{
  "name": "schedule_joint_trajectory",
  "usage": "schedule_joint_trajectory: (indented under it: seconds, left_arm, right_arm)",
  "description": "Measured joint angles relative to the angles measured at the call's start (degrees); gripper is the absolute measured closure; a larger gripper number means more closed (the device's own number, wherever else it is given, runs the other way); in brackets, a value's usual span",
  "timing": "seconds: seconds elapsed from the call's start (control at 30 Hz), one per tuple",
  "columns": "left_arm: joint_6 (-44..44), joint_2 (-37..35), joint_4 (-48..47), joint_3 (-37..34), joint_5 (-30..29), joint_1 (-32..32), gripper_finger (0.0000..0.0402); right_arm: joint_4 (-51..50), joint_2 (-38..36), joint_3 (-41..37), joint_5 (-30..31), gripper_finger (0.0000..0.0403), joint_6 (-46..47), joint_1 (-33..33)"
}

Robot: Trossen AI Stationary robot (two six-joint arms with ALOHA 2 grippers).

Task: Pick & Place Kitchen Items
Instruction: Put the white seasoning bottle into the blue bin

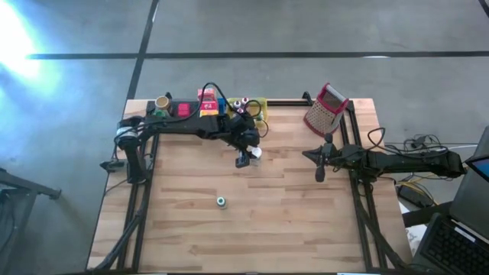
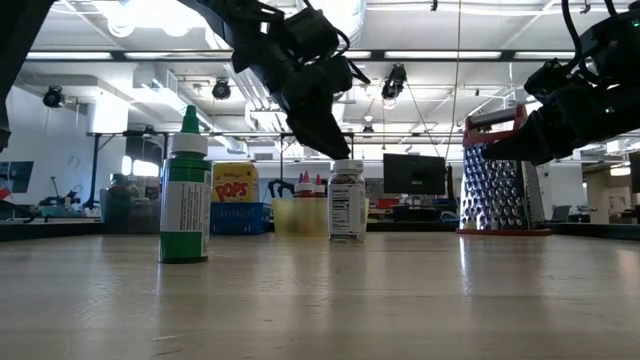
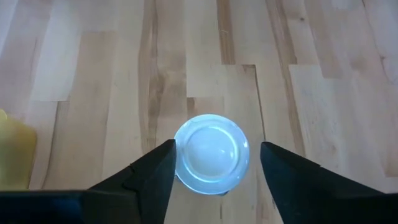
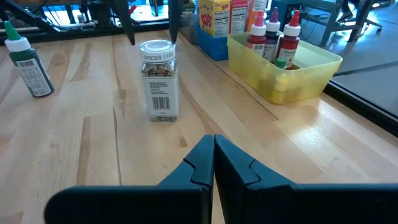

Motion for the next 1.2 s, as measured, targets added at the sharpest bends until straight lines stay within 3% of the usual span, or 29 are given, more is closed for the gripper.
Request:
schedule_joint_trajectory:
  seconds: [0.3,0.7,0.93,1.2]
  left_arm:
    - [6.5,0.0,-0.1,-0.2,-0.2,0.0,0.0163]
    - [12.8,0.0,9.3,-4.7,-0.5,0.0,0.0165]
    - [11.6,0.0,9.4,-4.8,-1.1,-0.1,0.0165]
    - [5.2,0.0,9.3,-4.8,-9.3,0.1,0.0165]
  right_arm:
    - [0.0,0.0,0.0,0.0,0.0394,0.0,0.0]
    - [0.0,0.0,0.0,0.0,0.0394,0.0,0.0]
    - [0.0,0.0,0.0,0.0,0.0394,0.0,0.0]
    - [0.0,0.0,0.0,0.0,0.0394,0.0,0.0]
